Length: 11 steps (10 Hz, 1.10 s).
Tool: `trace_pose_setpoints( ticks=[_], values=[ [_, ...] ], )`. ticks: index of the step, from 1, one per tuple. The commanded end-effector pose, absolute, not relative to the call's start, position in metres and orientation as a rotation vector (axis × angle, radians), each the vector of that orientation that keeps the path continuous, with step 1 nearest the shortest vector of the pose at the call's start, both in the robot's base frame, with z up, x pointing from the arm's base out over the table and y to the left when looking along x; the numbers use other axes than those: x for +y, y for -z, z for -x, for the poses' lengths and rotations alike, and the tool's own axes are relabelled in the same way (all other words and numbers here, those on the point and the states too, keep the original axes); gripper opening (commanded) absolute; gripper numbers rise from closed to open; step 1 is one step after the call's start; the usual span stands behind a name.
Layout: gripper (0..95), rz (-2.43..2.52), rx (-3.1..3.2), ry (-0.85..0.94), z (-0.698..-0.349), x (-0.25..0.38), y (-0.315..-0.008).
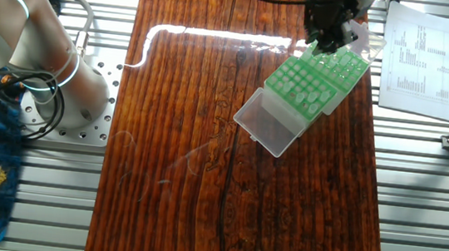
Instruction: Transfer all large pipette tips from one holder to another
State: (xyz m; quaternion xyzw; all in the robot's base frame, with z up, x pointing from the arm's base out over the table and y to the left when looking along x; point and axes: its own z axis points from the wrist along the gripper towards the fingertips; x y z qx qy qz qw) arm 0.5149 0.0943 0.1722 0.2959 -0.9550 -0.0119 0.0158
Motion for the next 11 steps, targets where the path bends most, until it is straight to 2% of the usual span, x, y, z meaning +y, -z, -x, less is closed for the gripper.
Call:
trace_pose_setpoints(
  ticks=[1,5,6,11],
  values=[
    [19.0,-0.924,-2.972,0.032,-0.516,0.093,-0.170],
    [19.0,-0.927,-2.979,0.036,-0.517,0.092,-0.165],
    [38.0,-0.939,-2.976,0.033,-0.517,0.093,-0.164],
    [38.0,-0.936,-2.974,0.025,-0.516,0.094,-0.158]
  ],
)
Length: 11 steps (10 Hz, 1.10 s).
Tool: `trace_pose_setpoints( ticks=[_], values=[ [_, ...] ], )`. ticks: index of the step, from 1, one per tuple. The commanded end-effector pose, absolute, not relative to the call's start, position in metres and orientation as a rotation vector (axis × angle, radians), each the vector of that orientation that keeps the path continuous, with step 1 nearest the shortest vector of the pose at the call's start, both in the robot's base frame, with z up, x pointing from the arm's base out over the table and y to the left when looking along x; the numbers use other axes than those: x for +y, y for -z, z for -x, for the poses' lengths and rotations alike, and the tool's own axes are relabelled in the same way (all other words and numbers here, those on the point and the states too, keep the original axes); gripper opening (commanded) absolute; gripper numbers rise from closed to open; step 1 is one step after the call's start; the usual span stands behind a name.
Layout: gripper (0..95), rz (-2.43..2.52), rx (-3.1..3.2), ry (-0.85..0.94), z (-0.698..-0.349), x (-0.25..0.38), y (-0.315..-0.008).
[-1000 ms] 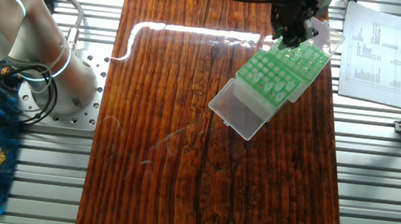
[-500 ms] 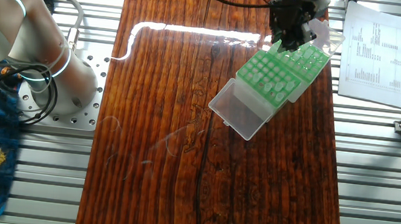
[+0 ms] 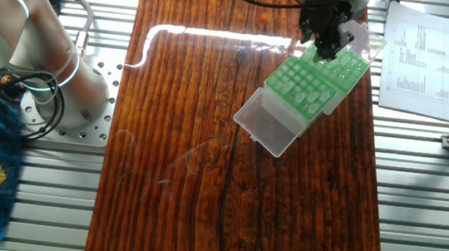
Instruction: Transfer all large pipette tips from one holder to another
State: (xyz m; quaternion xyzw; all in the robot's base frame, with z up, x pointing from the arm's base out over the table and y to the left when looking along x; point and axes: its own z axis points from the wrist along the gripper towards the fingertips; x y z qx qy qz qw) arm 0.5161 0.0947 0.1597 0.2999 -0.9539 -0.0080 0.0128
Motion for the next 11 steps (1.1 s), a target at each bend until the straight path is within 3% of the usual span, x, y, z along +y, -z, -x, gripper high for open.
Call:
trace_pose_setpoints(
  ticks=[1,2,3,11],
  values=[
    [38.0,-0.937,-2.975,0.026,-0.5159,0.0940,-0.1564],
    [38.0,-0.935,-2.976,0.025,-0.5158,0.0940,-0.1558],
    [19.0,-0.935,-2.975,0.023,-0.5157,0.0942,-0.1554],
    [19.0,-0.927,-2.980,0.017,-0.5155,0.0941,-0.1514]
  ],
)
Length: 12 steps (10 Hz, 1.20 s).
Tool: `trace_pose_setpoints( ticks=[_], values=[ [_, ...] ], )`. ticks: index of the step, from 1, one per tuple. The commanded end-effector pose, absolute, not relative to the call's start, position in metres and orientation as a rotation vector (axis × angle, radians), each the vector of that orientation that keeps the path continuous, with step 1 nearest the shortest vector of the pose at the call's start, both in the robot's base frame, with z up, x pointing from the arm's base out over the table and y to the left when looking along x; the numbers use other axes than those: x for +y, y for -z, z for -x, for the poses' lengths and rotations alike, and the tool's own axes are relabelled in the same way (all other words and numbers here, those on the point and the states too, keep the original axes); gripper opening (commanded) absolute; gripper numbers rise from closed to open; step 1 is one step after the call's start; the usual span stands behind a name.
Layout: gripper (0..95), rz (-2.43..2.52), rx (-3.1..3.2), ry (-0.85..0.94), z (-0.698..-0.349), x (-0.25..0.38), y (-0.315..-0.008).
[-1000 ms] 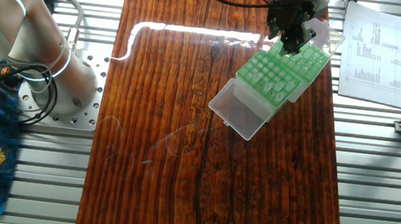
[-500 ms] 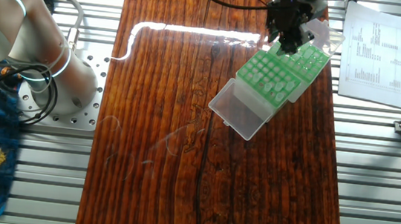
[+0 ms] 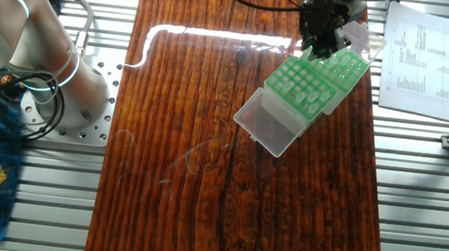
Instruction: Transfer all large pipette tips from one holder to another
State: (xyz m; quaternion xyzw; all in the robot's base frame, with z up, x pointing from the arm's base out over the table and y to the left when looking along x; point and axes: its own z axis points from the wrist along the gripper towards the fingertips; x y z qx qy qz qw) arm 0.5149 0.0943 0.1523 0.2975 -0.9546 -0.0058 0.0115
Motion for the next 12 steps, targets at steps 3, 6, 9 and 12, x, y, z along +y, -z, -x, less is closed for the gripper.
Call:
trace_pose_setpoints(
  ticks=[3,6,9,12],
  values=[
    [19.0,-0.920,-2.983,0.015,-0.516,0.094,-0.151],
    [0.0,-0.915,-2.983,0.015,-0.516,0.094,-0.151],
    [0.0,-0.915,-2.984,0.018,-0.515,0.095,-0.154],
    [0.0,-0.917,-2.978,0.013,-0.514,0.097,-0.164]
  ],
)
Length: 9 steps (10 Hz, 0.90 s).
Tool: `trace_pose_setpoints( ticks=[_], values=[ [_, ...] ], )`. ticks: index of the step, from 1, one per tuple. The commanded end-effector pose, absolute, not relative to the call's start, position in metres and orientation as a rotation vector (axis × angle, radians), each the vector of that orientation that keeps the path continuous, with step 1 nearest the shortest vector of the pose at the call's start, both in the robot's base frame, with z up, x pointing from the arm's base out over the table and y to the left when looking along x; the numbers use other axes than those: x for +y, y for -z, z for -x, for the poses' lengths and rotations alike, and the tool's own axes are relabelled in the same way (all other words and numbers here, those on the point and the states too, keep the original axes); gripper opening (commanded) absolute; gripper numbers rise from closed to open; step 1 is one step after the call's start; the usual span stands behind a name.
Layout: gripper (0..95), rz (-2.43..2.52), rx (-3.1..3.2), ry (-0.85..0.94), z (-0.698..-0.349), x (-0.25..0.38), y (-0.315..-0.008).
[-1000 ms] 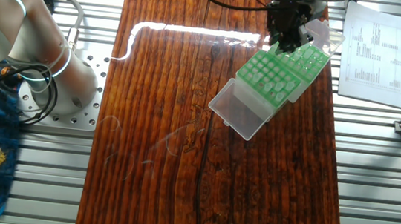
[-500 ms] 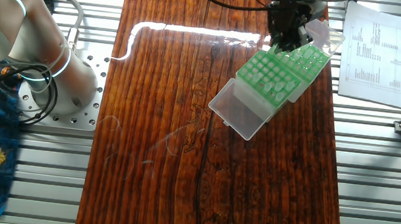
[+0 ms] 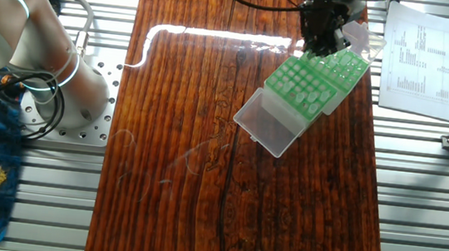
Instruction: Transfer all large pipette tips from one holder to another
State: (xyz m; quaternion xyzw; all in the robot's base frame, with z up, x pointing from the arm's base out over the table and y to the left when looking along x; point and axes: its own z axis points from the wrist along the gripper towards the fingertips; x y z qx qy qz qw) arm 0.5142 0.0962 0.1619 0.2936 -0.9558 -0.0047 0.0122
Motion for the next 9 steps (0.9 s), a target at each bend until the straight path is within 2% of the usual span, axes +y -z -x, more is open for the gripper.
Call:
trace_pose_setpoints(
  ticks=[1,6,9],
  values=[
    [0.0,-0.915,-2.978,0.014,-0.514,0.098,-0.169],
    [0.0,-0.924,-2.970,0.006,-0.512,0.098,-0.188],
    [0.0,-0.962,-2.951,0.012,-0.524,0.089,-0.209]
  ],
)
